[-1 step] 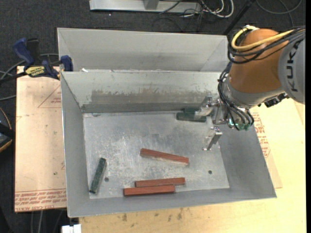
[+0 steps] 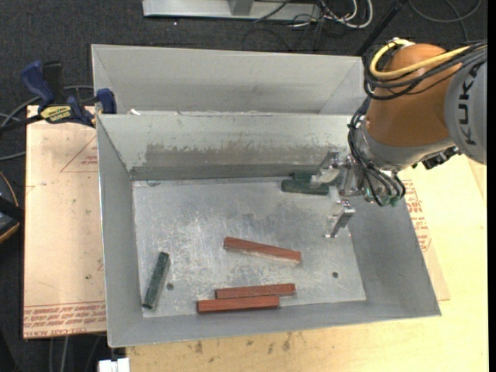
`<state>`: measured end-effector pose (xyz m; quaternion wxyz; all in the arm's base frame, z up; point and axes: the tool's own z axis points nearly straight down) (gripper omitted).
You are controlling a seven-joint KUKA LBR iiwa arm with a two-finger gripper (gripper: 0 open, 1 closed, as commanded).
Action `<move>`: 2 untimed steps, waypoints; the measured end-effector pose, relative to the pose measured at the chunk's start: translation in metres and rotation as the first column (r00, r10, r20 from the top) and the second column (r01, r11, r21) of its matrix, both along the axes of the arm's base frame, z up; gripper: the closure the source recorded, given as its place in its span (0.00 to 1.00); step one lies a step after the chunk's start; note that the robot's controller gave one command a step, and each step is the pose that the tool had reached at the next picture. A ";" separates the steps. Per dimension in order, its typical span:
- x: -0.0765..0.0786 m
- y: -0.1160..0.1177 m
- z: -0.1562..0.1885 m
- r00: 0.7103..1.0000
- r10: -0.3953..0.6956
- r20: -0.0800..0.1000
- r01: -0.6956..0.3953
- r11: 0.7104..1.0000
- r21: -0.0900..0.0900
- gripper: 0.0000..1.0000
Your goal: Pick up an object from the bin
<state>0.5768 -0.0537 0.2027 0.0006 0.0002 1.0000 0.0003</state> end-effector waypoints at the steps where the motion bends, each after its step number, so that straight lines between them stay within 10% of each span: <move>1: -0.005 0.013 -0.043 0.999 0.035 0.008 -0.035 0.999 -0.002 0.00; 2: 0.000 0.000 -0.106 0.999 -0.044 0.004 0.044 0.999 0.001 0.00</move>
Offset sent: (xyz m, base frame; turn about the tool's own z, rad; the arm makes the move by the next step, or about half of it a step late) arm 0.0034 -0.0134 -0.1327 0.0910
